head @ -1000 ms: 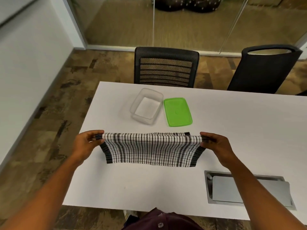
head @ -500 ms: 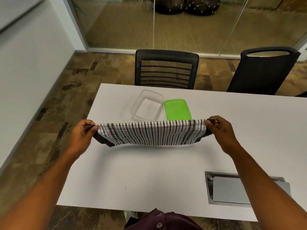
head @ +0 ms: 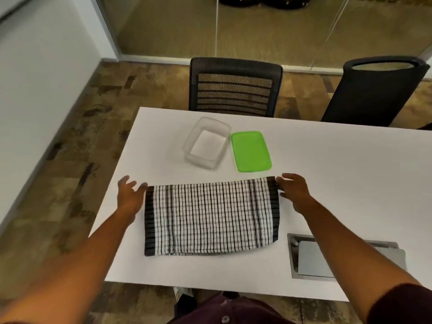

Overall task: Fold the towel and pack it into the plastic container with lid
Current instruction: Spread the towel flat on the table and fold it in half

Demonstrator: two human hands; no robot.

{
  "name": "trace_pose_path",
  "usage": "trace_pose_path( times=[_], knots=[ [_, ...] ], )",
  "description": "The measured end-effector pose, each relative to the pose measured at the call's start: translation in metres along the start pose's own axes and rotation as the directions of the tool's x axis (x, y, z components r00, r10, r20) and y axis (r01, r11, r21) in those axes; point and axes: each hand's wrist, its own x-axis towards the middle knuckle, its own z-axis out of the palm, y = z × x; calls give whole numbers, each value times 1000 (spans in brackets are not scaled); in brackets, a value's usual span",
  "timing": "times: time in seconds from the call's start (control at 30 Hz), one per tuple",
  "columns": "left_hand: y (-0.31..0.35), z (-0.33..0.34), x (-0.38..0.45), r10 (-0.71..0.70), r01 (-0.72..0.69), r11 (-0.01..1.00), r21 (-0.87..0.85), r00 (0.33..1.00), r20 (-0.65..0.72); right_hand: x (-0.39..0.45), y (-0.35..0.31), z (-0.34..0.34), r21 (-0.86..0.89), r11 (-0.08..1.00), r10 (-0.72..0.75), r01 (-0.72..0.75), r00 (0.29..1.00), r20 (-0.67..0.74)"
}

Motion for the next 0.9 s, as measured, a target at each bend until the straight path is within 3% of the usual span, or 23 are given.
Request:
trace_pose_path(
  times=[0.1, 0.23, 0.37, 0.5, 0.57, 0.77, 0.9],
  knots=[
    [-35, 5, -15, -45, 22, 974, 227, 994, 97, -7, 36, 3, -376, 925, -66, 47, 997, -39],
    [-88, -3, -35, -104, -57, 821, 569, 963, 247, -28, 84, 4, -625, 776, -47, 89, 995, 84],
    [-125, -19, -49, -196, 33, 703, 711, 969, 148, -48, 120, 1, -778, 628, 95, 19, 990, 101],
    [-137, -24, -57, -265, 76, 645, 761, 955, 130, -62, 133, 7, -765, 637, 163, -96, 987, 12],
    [-137, -20, -58, -337, 111, 649, 752, 929, 154, -63, 136, 13, -692, 700, 241, -179, 971, -7],
    [-132, -3, -56, -412, 116, 652, 749, 884, 222, -53, 137, 25, -405, 844, 415, -352, 907, 76],
    [-122, -1, -46, -326, 154, 783, 603, 927, 186, -46, 120, 24, -260, 944, 224, -201, 972, 63]
  ],
)
